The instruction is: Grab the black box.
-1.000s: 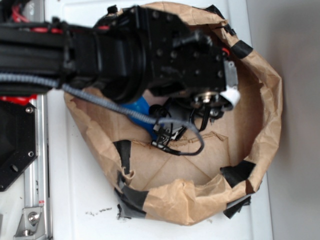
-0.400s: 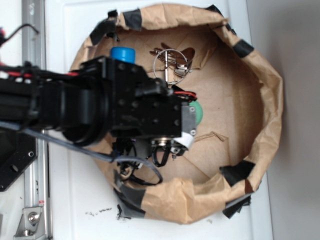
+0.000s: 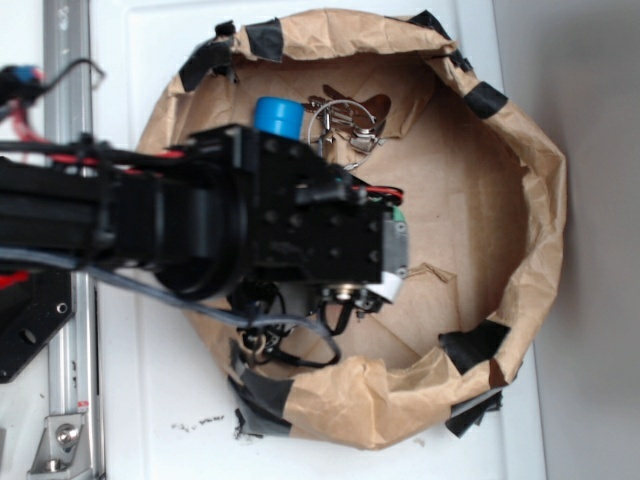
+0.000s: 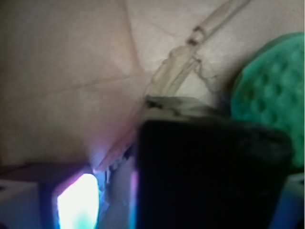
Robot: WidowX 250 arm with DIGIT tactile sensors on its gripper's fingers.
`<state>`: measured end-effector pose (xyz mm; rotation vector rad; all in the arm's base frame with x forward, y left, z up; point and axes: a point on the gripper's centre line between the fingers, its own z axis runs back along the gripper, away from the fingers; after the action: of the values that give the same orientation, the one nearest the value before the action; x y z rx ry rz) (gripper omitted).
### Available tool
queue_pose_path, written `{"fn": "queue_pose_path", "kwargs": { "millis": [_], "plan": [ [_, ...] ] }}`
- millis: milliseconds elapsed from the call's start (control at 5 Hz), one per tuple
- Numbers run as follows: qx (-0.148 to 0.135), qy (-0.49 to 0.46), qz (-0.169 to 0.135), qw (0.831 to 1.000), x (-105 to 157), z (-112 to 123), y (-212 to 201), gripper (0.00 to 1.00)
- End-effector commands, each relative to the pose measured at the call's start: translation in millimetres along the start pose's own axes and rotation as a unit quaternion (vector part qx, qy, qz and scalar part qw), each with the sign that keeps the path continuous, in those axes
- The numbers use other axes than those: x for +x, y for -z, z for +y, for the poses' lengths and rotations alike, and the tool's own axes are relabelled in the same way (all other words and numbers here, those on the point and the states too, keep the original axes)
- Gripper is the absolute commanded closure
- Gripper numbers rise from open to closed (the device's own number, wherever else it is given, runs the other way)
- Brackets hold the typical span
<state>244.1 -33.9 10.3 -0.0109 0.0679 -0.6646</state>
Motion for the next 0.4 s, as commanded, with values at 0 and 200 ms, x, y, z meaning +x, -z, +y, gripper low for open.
{"fn": "queue_pose_path", "kwargs": {
  "millis": [0,200],
  "plan": [
    [-0.012,-0.138,-0.093,0.986,-0.8,29.3,-72.7,1.0],
    [0.017,-0.17,-0.101,0.98,-11.6,31.2,-107.1,1.0]
  ]
}}
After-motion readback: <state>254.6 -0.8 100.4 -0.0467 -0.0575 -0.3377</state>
